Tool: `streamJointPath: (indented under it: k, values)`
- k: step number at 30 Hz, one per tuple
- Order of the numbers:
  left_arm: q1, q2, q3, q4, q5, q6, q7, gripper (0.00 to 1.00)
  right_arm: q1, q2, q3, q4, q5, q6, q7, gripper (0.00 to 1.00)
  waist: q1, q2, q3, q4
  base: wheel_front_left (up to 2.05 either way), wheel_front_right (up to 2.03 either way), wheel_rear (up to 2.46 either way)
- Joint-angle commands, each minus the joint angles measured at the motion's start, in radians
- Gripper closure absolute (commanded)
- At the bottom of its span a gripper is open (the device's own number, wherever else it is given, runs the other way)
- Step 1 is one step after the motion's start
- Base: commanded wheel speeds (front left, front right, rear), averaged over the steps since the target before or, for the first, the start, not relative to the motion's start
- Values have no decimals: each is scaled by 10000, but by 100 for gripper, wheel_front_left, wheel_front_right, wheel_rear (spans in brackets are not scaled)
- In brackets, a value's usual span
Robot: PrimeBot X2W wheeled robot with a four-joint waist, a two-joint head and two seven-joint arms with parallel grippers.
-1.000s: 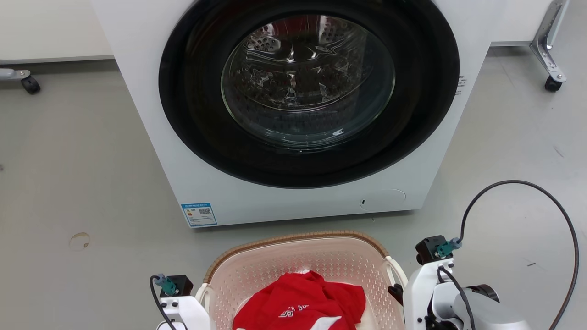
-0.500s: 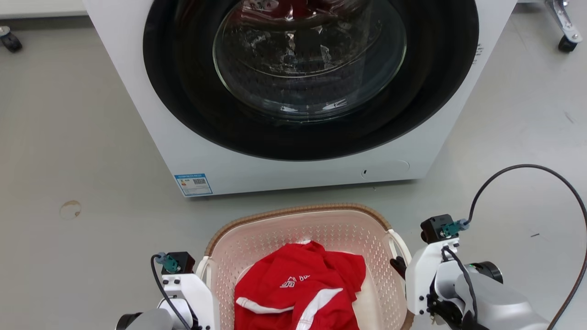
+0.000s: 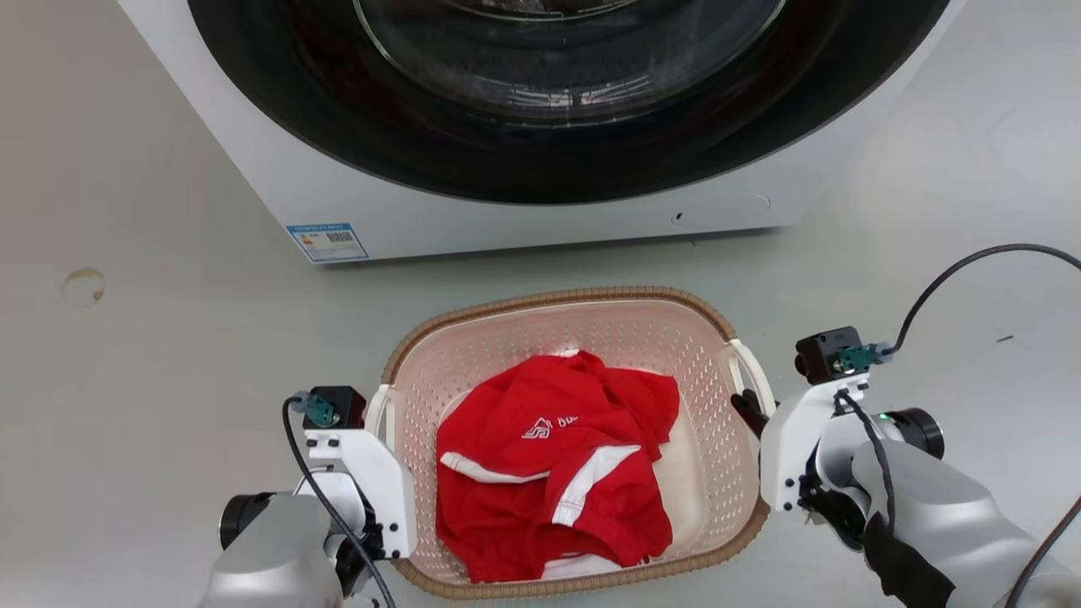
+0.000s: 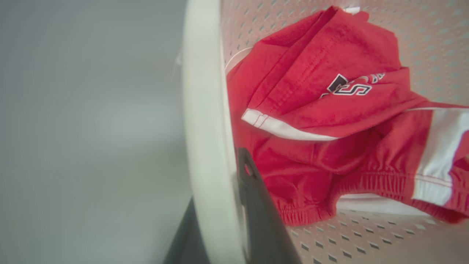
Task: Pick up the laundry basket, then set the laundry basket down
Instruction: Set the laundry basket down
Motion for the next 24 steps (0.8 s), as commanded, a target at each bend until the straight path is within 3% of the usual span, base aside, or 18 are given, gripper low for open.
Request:
streamJointPath:
  k: [1,24]
  values:
    - [-223,1061,152,309,206,228,-79,100,-284,-1128,-67,458,-137,-207,-370,100,0,0,476,-11,0,0,0]
    - [-2719,532,-106,308,545,318,-1665,100,-2252,-1807,-197,366,-537,-207,-2137,100,0,0,4362,483,0,0,0]
